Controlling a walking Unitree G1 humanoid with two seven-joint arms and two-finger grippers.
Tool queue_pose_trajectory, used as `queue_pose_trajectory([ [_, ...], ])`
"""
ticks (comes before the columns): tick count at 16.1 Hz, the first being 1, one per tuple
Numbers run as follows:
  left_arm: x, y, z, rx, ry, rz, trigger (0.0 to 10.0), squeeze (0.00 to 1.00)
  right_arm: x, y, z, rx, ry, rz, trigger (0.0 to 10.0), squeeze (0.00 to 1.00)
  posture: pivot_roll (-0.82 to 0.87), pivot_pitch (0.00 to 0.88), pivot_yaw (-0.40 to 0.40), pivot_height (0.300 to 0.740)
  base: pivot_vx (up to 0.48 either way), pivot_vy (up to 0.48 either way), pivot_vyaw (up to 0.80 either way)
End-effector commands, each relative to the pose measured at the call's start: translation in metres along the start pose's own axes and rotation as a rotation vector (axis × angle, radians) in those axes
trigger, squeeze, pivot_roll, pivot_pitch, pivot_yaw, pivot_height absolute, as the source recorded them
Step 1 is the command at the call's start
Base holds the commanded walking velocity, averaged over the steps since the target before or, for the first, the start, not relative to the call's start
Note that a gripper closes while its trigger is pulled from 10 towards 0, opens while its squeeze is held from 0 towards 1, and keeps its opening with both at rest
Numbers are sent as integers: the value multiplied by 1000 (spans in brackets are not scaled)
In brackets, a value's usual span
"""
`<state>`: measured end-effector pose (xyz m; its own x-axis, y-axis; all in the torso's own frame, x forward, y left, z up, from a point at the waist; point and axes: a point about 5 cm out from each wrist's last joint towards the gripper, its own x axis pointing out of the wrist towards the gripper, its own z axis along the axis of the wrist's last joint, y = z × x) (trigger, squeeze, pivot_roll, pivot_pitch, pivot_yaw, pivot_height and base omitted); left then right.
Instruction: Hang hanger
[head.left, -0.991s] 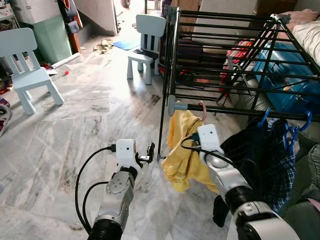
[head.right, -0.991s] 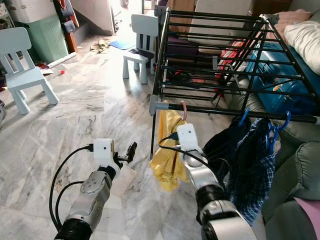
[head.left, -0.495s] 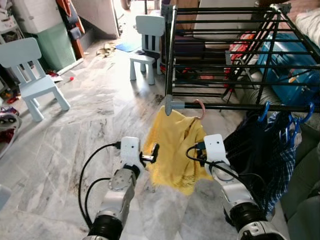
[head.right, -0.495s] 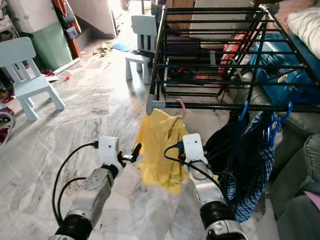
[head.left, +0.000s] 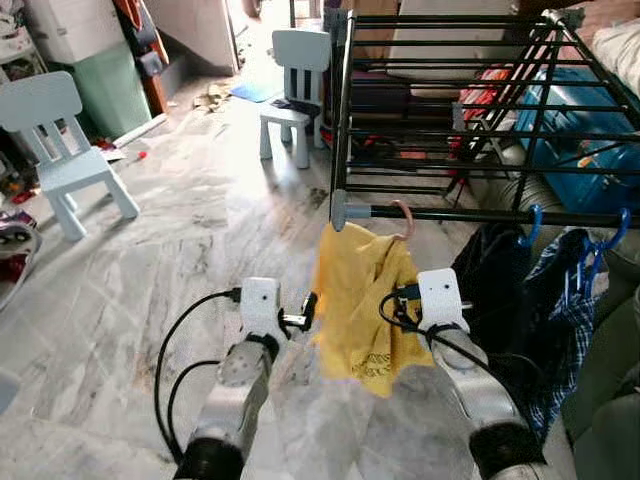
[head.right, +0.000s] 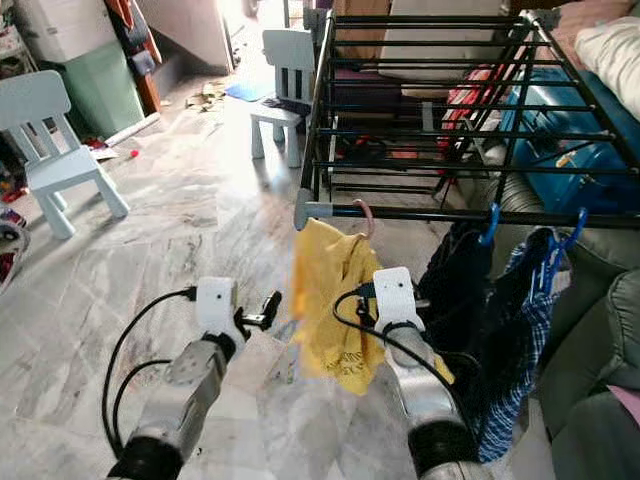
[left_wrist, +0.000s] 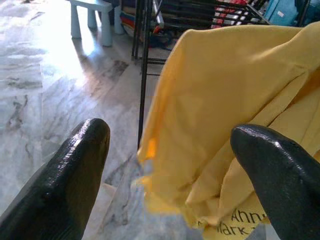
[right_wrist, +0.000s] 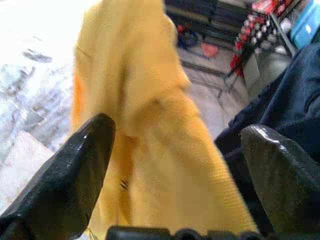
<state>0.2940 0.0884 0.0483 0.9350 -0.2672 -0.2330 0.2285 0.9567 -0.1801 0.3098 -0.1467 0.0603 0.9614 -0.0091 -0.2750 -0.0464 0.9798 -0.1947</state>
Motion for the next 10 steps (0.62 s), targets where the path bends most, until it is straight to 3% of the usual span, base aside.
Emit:
queue_pose_trajectory([
  [1, -2, -1, 2, -1, -4, -5, 10000, 0, -4, 0, 10, -21, -57, 17, 10000, 1000, 23, 23, -9, 740, 0, 0, 0],
  [5, -7, 4, 6, 65, -47, 40, 10000, 0, -17, -3, 16, -29, -114, 44, 10000, 1000, 20, 25, -13, 740, 0, 0, 0],
  [6, -10, 8, 8, 67, -55, 61, 10000, 0, -20, -4, 16, -23, -119, 53, 10000, 906, 12, 30, -14, 740, 0, 0, 0],
  [7, -16, 15, 10, 67, -62, 87, 10000, 0, -24, -8, 16, -37, -117, 53, 10000, 533, 12, 30, -14, 740, 0, 0, 0],
  [8, -20, 19, 11, 72, -72, 100, 10000, 0, -27, -10, 15, -43, -117, 51, 10000, 4, 13, 34, -14, 740, 0, 0, 0],
  [10, -32, 27, 12, 90, -91, 128, 10000, 0, -37, -16, 13, -50, -120, 47, 10000, 0, 15, 42, -18, 740, 0, 0, 0],
])
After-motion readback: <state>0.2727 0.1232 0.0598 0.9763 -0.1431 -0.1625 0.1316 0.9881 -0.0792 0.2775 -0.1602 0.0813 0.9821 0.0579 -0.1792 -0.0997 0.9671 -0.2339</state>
